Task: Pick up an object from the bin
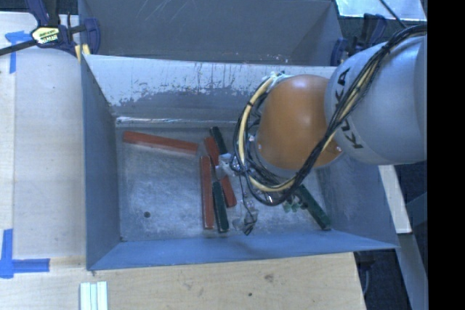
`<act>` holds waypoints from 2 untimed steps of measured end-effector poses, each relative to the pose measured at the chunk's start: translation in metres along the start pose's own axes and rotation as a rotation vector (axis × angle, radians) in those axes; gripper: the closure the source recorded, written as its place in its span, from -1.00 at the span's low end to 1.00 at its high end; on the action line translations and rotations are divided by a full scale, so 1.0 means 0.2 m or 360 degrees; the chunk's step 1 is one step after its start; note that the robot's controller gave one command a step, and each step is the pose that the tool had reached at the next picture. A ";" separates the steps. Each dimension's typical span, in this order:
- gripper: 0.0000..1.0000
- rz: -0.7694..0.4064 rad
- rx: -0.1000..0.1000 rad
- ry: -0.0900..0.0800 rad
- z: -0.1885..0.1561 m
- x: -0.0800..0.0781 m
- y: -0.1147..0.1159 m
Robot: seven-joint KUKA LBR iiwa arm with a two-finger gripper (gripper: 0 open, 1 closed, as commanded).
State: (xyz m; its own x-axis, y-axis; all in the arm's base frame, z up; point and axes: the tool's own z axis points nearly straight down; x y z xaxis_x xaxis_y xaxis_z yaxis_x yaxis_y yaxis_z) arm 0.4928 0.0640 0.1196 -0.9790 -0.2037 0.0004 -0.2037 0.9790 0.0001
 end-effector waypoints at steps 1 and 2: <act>-1.00 -0.0477 -0.0002 -0.0004 0.23 -0.05 0.36; -1.00 -0.1286 0.0004 -0.0014 -0.05 -0.32 0.32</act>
Offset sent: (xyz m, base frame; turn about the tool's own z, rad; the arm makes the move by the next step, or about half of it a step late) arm -0.0049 0.0709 -0.0458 -0.2971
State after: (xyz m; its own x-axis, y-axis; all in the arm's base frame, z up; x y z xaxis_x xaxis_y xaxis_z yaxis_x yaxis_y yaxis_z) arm 0.5424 0.1390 0.1293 -0.5289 -0.8486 -0.0067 -0.8486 0.5290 -0.0055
